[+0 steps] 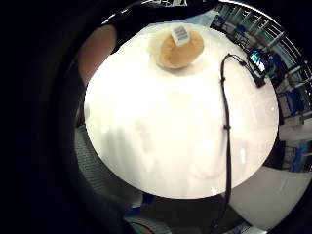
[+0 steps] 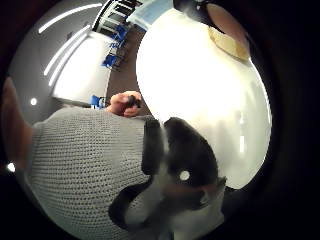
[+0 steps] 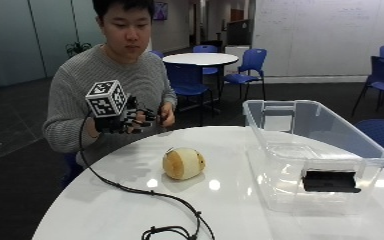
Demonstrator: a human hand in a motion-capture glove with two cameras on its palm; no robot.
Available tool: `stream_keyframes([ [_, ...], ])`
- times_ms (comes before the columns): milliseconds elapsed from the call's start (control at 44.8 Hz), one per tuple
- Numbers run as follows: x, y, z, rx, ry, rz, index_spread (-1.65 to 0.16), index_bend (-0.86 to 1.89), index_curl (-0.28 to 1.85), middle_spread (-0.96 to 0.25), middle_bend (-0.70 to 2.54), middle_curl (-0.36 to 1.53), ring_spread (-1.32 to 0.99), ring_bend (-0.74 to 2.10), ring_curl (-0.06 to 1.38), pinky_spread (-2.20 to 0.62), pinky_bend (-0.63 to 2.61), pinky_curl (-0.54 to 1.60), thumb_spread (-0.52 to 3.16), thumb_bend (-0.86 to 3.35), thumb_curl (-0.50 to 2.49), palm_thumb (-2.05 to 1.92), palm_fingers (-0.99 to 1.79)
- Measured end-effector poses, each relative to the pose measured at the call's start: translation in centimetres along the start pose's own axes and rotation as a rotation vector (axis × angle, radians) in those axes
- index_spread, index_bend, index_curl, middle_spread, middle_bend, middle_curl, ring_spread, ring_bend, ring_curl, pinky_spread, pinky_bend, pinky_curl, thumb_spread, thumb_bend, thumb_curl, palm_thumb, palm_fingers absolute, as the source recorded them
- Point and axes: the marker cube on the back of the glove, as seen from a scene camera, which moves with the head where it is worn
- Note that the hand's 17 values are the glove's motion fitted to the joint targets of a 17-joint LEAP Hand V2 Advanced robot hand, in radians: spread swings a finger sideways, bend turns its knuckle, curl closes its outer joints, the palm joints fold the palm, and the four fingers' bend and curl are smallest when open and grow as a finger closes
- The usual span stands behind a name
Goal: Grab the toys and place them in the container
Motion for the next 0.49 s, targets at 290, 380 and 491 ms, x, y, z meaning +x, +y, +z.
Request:
stream_keyframes([
  [290, -0.9, 0.3, -0.7, 0.019, 0.013, -0.016, -0.33, 0.25, 0.16, -0.18, 0.18, 0.11, -0.17, 0.20, 0.08, -0.01, 0.42, 0.17, 1.14, 0.00, 0.07, -0.01, 0.12],
  [380, -0.8, 0.1, -0.7, 0.013, 0.015, -0.019, -0.35, 0.25, 0.19, -0.20, 0.18, 0.13, -0.18, 0.21, 0.10, -0.01, 0.43, 0.19, 1.24, -0.01, 0.09, -0.01, 0.10],
  [491, -0.7, -0.8, -0.8, 0.000, 0.028, -0.015, -0.37, 0.24, 0.22, -0.21, 0.18, 0.16, -0.20, 0.21, 0.12, -0.01, 0.44, 0.21, 1.32, -0.01, 0.12, -0.01, 0.09],
])
